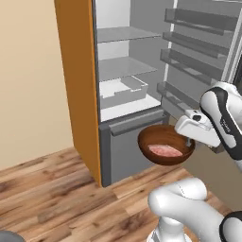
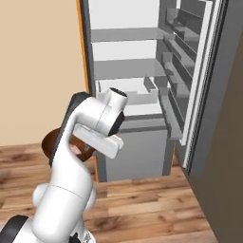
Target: Place one of the steaks on the plate and the other in the bowl. Then place the bowl in the fridge.
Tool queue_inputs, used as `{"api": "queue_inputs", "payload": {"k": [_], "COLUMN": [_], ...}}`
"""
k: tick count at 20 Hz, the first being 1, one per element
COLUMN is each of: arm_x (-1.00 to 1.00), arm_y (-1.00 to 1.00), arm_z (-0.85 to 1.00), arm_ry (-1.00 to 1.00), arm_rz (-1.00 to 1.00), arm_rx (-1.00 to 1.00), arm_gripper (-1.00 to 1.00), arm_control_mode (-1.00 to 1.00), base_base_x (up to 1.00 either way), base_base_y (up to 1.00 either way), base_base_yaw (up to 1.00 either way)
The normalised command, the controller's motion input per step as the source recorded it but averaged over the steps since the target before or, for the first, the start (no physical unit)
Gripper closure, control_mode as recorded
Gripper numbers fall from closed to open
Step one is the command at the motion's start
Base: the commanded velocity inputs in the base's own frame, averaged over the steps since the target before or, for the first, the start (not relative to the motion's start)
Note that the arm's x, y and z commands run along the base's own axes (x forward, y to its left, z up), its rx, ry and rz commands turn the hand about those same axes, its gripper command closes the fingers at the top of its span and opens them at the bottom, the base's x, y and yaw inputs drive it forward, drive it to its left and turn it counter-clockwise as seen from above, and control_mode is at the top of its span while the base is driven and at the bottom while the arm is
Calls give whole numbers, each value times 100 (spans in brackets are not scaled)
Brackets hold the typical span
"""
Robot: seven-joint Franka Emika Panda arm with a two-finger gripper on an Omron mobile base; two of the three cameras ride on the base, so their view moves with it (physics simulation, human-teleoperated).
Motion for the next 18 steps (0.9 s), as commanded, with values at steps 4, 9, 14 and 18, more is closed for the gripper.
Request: {"api": "queue_inputs", "payload": {"k": [4,9,14,18], "arm_x": [0,0,0,0], "arm_y": [0,0,0,0], "arm_z": [0,0,0,0], "arm_ry": [0,0,0,0], "arm_rz": [0,0,0,0], "arm_rx": [0,0,0,0], "arm_gripper": [100,100,100,100], "arm_control_mode": [100,100,100,100], "base_base_x": [32,66,87,76], "base_base_y": [20,30,35,38], "base_base_yaw": [-19,-23,-31,-42]}}
